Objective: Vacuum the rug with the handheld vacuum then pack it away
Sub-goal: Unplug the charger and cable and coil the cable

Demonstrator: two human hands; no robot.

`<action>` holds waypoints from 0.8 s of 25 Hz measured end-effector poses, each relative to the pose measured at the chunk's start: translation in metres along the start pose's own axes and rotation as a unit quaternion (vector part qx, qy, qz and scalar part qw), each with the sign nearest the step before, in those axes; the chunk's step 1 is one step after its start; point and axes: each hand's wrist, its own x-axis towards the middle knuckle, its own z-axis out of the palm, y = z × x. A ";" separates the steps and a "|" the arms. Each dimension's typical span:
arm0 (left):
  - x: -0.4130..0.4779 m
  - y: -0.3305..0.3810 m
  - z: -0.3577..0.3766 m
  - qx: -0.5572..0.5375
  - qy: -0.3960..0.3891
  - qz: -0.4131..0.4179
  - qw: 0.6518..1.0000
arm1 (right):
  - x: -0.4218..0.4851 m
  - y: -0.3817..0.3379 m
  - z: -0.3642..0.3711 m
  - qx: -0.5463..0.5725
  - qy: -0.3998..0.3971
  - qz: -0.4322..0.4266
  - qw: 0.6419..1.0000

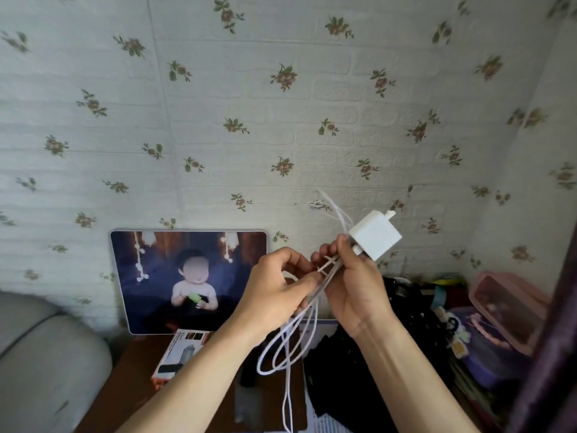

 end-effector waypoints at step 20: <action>0.006 -0.027 -0.052 -0.120 -0.110 -0.204 0.965 | 0.022 -0.106 -0.055 -0.200 0.122 -0.112 0.966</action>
